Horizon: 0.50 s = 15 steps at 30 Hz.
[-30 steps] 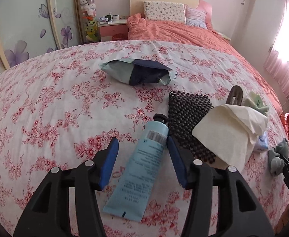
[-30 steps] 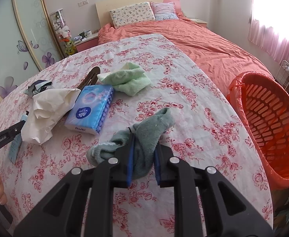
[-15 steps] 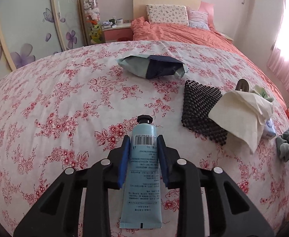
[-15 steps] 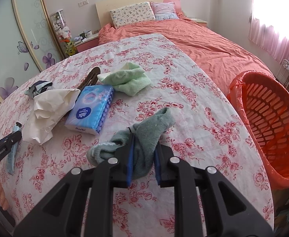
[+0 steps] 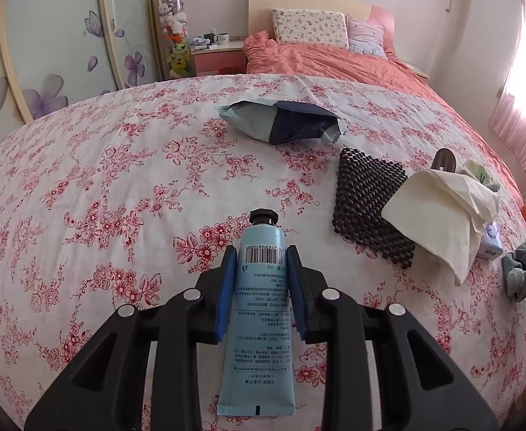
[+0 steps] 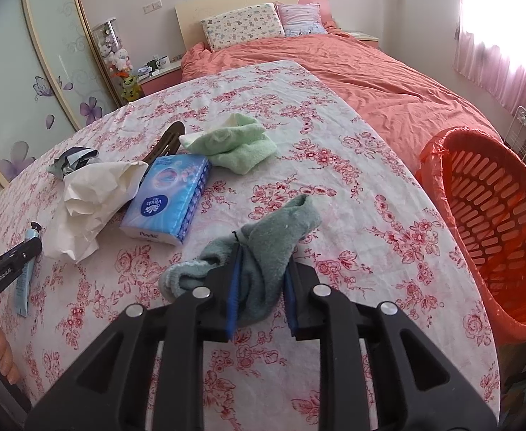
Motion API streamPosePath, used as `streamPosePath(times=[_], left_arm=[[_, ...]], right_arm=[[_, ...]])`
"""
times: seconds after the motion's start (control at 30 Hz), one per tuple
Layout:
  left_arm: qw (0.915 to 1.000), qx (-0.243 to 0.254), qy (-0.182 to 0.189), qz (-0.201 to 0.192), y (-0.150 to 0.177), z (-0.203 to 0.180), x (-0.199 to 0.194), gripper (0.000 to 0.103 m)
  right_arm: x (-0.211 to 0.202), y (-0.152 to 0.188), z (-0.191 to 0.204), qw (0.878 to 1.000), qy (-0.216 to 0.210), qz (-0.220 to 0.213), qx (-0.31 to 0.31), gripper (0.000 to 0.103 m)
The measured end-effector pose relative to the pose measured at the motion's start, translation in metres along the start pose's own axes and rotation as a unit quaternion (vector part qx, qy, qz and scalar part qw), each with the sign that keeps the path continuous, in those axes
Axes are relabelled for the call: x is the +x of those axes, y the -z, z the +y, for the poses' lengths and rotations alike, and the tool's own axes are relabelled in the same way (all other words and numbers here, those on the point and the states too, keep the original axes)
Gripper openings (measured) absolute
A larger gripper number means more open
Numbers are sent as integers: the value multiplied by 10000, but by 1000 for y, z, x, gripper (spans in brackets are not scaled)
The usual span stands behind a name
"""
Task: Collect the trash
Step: 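Lift the blue tube with the left gripper while the right holds the sock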
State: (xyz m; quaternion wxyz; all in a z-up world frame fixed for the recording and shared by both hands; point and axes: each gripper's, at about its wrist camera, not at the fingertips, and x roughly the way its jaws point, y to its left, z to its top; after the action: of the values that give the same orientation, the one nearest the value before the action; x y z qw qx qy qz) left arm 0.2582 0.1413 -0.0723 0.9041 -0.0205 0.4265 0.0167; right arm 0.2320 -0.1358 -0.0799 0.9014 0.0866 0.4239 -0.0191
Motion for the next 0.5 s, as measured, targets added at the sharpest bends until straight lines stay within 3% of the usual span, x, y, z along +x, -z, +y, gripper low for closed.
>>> streamPosePath(times=[0.3,0.5], left_arm=[[9994,-259,220,-32,1,9,-2,29],[9999,-100,122,-23,-1,5,0,28]], right_arm=[[0,0,0,10000,-47,8,-42,27],[-1,0,1,10000,-14,-6,-76,25]])
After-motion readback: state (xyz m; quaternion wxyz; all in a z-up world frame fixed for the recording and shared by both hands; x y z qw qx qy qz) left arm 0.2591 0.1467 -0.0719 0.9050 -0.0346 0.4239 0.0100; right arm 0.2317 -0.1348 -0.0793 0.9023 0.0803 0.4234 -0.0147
